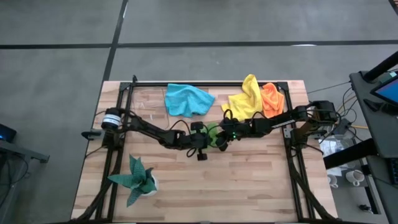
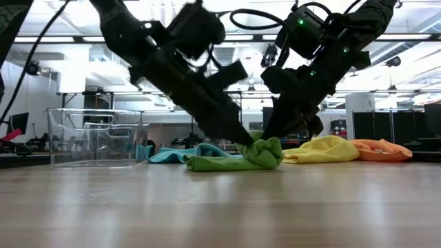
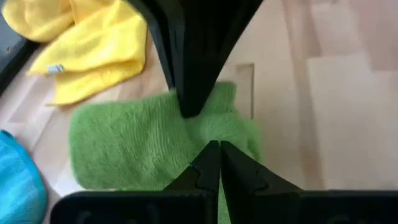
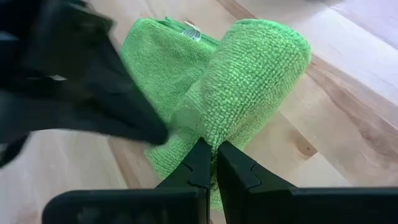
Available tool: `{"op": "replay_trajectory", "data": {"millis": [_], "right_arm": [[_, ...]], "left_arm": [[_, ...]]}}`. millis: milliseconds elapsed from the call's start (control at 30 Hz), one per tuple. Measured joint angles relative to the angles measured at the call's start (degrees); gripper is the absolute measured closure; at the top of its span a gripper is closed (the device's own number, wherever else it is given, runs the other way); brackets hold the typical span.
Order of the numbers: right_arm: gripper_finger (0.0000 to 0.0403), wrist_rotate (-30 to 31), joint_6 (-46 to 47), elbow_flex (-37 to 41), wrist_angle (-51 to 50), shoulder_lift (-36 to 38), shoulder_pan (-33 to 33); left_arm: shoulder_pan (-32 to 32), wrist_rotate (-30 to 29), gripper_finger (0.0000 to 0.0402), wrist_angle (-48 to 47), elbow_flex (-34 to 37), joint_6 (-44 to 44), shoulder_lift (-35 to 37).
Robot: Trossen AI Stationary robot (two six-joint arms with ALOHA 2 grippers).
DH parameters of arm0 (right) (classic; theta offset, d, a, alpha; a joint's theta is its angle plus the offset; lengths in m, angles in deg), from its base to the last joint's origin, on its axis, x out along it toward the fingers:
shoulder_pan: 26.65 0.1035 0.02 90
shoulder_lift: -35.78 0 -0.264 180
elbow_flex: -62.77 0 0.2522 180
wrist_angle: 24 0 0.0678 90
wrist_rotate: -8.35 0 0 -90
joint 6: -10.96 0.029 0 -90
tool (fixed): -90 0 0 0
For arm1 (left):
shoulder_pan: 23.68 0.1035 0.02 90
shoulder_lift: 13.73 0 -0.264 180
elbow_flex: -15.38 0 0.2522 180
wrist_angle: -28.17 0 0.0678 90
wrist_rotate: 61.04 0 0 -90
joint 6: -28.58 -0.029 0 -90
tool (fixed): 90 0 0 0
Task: Roll microfiber towels into tight, uniform cylinder then place into a basket
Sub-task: Roll the green microfiber towel
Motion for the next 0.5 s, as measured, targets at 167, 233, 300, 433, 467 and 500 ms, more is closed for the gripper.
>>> {"op": "replay_trajectory", "data": {"millis": [167, 233, 300, 433, 467, 500], "right_arm": [[0.0394, 0.0, -2.1, -3.1, -3.7, 0.0, 0.0], [0.0394, 0.0, -2.6, -4.5, -5.6, 0.0, 0.0], [0.0394, 0.0, -2.8, -5.5, -6.6, -0.1, 0.0], [0.0394, 0.0, -3.0, -6.4, -6.5, -1.9, 0.0], [0.0394, 0.0, -3.0, -6.7, -6.2, -2.5, 0.0], [0.0394, 0.0, -3.0, -6.9, -6.1, -3.3, 0.0]], "left_arm": [[1.8, 0.0, 0.0402, 0.8, 0.0, 0.1, -1.9], [2.0, 0.0, 0.0402, 2.3, 0.0, 0.1, -2.6], [2.1, -0.1, 0.0402, 2.9, -0.1, 0.1, -3.1], [2.1, 0.2, 0.0402, 4.6, -0.2, 0.1, -3.5], [2.1, 0.4, 0.0402, 4.8, -0.2, 0.1, -3.5], [2.2, 0.6, 0.0402, 5.1, -0.1, 0.1, -3.5]]}}
